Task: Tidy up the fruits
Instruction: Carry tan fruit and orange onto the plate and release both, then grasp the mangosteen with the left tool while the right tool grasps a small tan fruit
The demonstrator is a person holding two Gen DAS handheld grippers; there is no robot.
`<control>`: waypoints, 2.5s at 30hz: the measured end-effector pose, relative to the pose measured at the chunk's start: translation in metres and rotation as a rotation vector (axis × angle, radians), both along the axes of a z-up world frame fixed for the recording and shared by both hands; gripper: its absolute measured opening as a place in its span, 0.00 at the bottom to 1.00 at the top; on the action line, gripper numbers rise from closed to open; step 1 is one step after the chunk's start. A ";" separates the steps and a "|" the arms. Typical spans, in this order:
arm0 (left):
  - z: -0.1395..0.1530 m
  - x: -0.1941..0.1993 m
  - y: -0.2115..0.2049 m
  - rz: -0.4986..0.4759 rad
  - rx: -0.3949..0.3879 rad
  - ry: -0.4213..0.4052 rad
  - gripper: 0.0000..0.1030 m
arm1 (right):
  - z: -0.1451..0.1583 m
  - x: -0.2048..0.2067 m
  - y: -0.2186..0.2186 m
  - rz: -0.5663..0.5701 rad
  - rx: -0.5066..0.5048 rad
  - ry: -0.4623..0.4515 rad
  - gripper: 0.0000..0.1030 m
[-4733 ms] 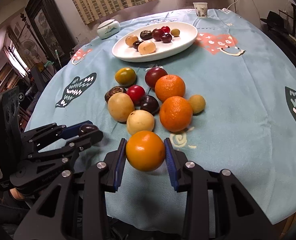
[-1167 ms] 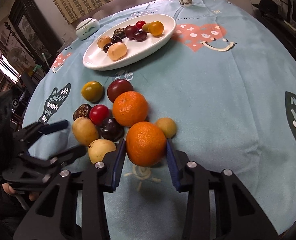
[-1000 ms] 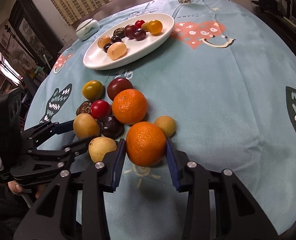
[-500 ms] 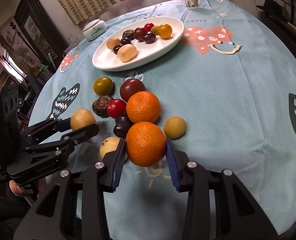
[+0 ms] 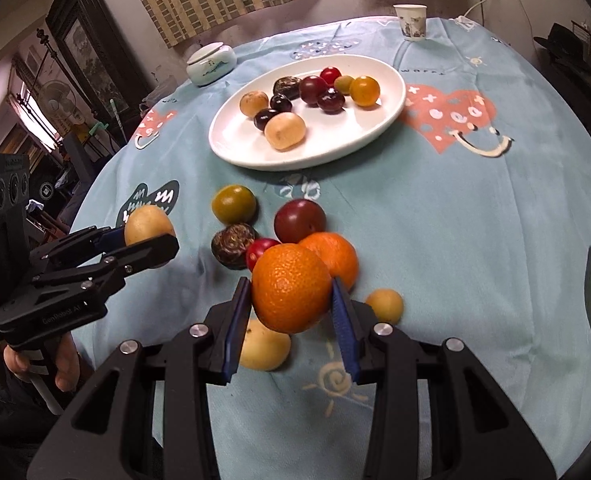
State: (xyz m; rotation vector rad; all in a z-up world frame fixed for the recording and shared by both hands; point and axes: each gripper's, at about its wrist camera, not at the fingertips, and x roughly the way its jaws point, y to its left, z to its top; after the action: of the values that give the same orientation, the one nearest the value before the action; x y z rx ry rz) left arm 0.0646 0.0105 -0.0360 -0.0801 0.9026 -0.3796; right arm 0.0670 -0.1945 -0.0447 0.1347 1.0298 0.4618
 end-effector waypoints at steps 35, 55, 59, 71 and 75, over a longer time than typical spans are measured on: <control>0.050 0.136 0.037 0.169 0.074 -0.092 0.91 | 0.034 0.168 0.055 -0.037 -0.268 -0.220 0.78; -0.018 0.001 0.016 0.098 0.051 -0.011 0.97 | -0.005 -0.013 -0.037 -0.170 -0.244 -0.130 0.99; -0.030 -0.005 0.011 0.090 0.070 0.019 0.97 | -0.011 -0.022 -0.033 -0.138 -0.243 -0.116 0.99; -0.033 -0.011 0.005 0.081 0.100 0.034 0.97 | -0.048 0.004 -0.024 -0.079 -0.147 -0.011 0.37; -0.043 -0.003 -0.005 0.066 0.144 0.036 0.97 | -0.046 0.004 -0.025 -0.091 -0.138 -0.014 0.28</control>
State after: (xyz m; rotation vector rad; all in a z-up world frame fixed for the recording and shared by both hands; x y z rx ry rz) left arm 0.0619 0.0054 -0.0785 0.0158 0.9582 -0.2520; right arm 0.0715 -0.2193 -0.0906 0.0552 1.0341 0.3073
